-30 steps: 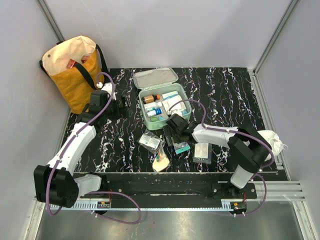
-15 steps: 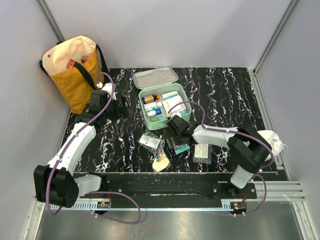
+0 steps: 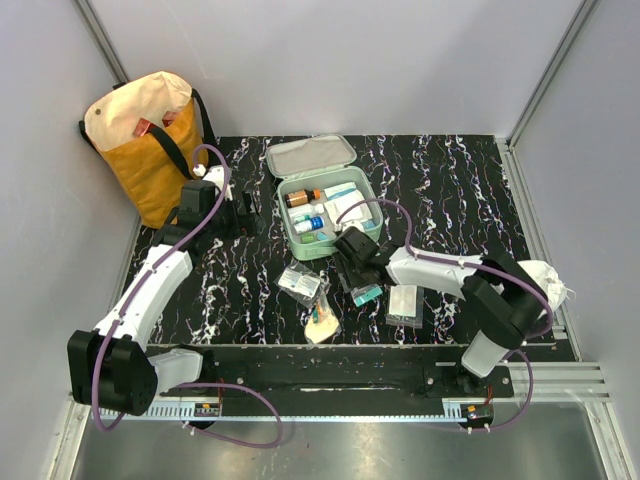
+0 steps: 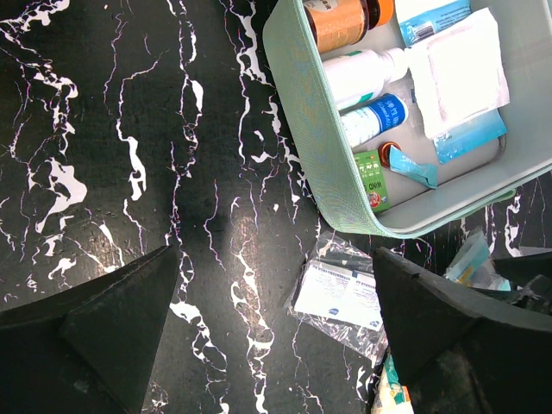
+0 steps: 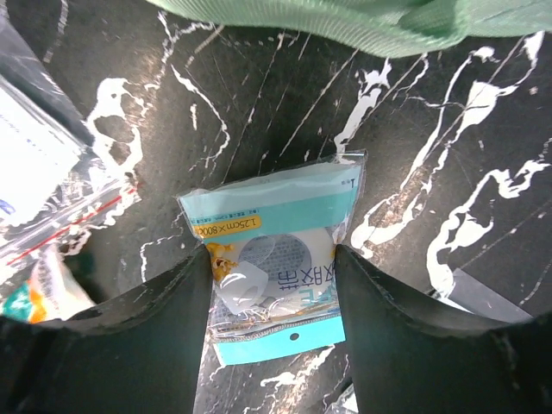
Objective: Organize the medicine kit
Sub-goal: Pick up the medical item at the center of the board.
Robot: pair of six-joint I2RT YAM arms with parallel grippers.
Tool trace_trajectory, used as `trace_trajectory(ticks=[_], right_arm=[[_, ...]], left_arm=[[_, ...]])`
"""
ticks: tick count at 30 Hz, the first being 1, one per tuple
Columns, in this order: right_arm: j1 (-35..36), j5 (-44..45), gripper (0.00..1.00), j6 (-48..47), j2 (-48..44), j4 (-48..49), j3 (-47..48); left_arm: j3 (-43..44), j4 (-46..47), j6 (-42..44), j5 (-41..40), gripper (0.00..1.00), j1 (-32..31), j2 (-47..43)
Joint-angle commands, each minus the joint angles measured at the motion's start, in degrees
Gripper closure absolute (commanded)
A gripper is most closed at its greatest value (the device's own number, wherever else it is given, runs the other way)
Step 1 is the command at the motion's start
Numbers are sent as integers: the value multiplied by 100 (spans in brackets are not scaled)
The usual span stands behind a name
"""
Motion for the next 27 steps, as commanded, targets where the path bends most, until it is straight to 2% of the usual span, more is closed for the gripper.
trace_trajectory(ticks=[1,9,14,20,27], right_arm=[[3,221,37,13,-631,-233,456],[-6,660,37,-189,-1237,-418,1027],[-278,784,38,-619,-1106,-375,1493],[-1051,248,38,-1023,-255,21,2283],[-1219,81,38,-1490,993,205,3312]], left_arm=[[8,193,-30,97,1,-7,-35],[8,193,-30,97,1,-7,-53],[25,158,-13,54,1,-7,-79],[8,157,-4,18,1,-7,-106],[34,140,22,-8,1,2,-80]])
